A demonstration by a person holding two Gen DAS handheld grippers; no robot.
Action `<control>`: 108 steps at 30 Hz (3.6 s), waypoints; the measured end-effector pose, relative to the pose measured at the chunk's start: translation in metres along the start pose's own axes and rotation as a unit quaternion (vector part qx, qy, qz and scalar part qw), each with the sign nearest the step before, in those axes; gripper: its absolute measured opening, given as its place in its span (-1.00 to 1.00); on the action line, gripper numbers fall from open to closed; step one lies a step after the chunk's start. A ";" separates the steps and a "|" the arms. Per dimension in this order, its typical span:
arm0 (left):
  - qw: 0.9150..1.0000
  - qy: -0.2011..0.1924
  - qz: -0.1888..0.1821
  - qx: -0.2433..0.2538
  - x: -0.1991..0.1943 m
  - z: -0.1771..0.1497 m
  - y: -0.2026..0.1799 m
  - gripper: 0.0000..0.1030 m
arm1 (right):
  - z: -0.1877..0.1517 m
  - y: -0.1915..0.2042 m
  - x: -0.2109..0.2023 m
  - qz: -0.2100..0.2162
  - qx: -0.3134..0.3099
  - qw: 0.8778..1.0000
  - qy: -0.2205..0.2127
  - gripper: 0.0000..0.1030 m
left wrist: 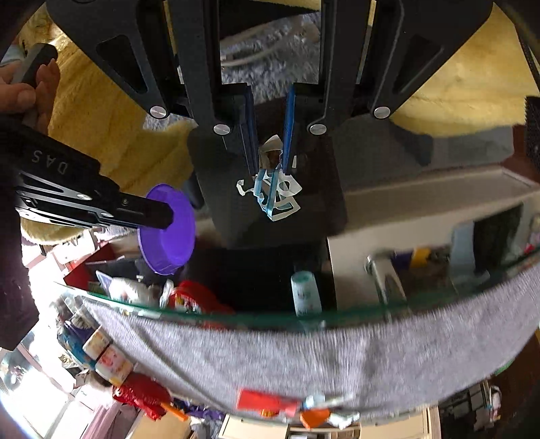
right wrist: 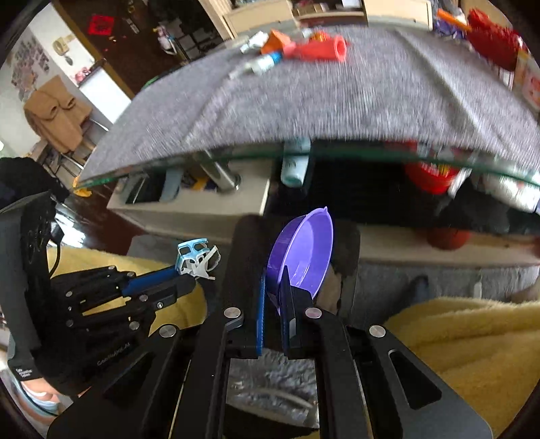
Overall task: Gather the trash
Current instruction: 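Carry both items down to the black bin and open both tools, then move both open tools back toward the pile on the cloth, then grasp the blue-capped bottle with the left tool while the right tool grasps the pink cone, then lower both held items into the black bin and open both tools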
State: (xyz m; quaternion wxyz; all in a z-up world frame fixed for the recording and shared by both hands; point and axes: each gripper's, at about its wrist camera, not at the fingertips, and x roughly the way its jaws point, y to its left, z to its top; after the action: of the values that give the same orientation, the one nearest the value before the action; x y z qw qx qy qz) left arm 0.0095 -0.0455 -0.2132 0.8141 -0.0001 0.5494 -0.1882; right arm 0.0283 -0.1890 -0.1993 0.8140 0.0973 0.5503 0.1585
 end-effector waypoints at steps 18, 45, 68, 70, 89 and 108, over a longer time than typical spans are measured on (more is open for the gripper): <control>0.999 0.047 -0.004 -0.026 0.038 -0.007 0.012 -0.50 | 0.005 -0.016 0.038 -0.009 0.029 0.999 0.043 -0.76; 0.996 -0.070 0.043 -0.029 -0.024 0.107 0.042 0.48 | 0.131 -0.050 -0.040 -0.064 0.037 0.992 -0.102 0.65; 0.999 -0.042 0.030 -0.009 0.047 0.224 0.059 0.02 | 0.237 -0.069 0.034 -0.093 -0.029 0.992 -0.076 0.62; 0.999 -0.044 0.030 -0.004 0.051 0.233 0.058 0.02 | 0.243 -0.070 0.040 -0.096 -0.033 0.992 -0.073 0.62; 0.997 -0.058 0.043 0.018 0.076 0.284 0.057 -0.54 | 0.275 -0.058 0.066 -0.055 -0.076 0.993 -0.066 0.03; 0.998 -0.055 0.023 0.033 0.029 0.206 0.032 -0.66 | 0.195 -0.045 0.016 -0.019 -0.039 0.997 -0.058 -0.23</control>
State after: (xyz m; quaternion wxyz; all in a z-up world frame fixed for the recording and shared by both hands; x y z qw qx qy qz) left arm 0.2133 -0.0669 -0.1641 0.8469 0.0294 0.4970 -0.1869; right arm 0.2215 -0.2215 -0.1550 0.8507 0.0641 0.4970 0.1588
